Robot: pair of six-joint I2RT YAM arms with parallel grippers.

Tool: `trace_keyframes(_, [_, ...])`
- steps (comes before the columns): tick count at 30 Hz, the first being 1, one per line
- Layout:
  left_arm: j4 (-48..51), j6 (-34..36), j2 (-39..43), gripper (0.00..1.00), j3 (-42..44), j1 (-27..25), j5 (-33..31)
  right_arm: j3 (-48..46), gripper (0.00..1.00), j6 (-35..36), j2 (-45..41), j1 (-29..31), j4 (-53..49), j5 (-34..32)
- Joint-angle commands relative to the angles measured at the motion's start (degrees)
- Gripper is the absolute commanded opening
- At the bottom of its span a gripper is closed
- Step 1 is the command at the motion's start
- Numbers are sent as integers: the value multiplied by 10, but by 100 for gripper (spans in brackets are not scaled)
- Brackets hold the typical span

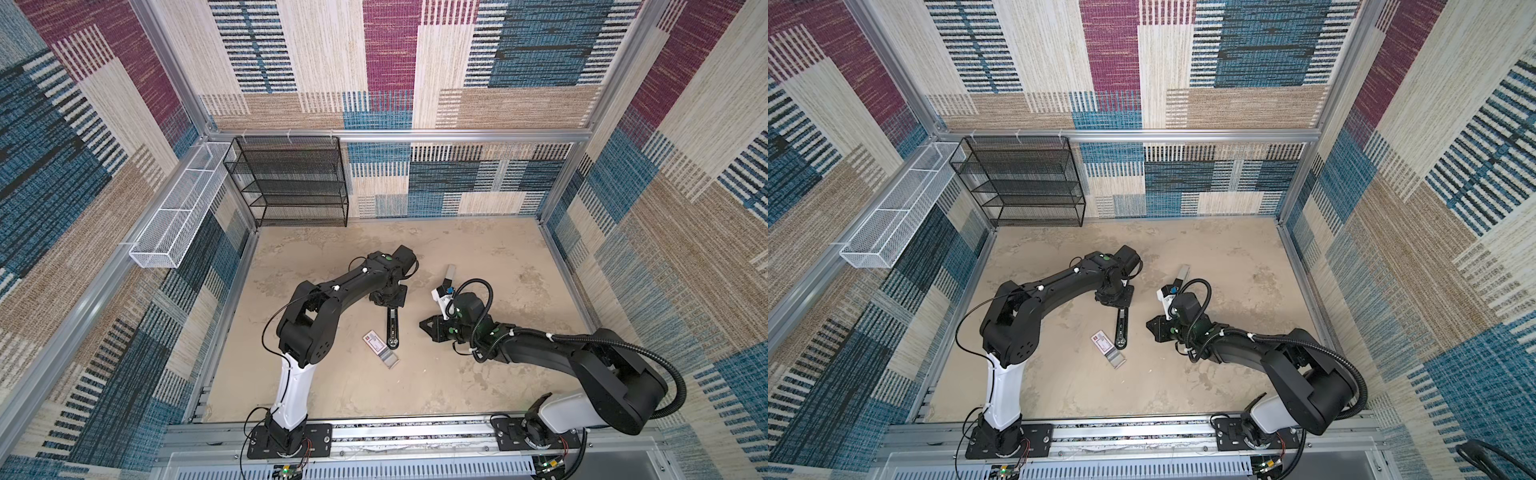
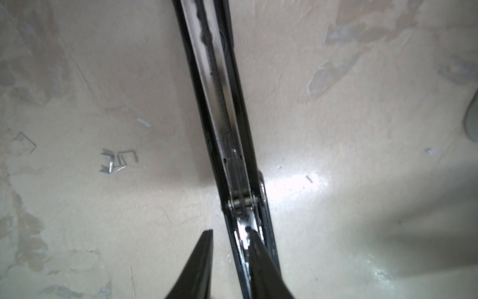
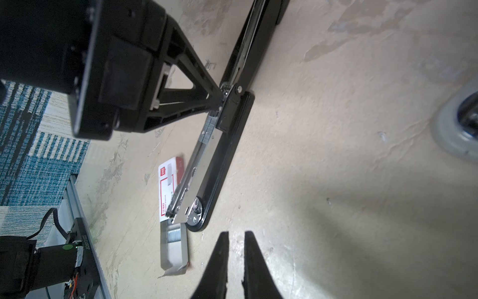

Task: Load the staples into the stapler
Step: 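Hold the left gripper pressed in the black stapler's channel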

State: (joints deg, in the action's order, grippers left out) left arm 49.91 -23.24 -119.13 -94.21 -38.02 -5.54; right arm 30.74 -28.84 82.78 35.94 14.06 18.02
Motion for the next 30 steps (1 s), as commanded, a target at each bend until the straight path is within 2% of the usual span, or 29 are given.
trace_keyframes(1, [4, 14, 3, 29, 1, -1, 3, -1, 16, -3, -3, 0, 8, 3])
trace_keyframes(12, [5, 14, -5, 30, 18, -3, -13, 7, 16, 2, -1, 0, 2, 4])
trace_keyframes(20, [7, 24, -13, 33, -14, -2, -29, 10, 16, 5, -2, 0, -1, 5])
trace_keyframes(30, [6, 15, 23, 32, 0, -5, -2, 8, 16, 4, 3, 0, 4, 6])
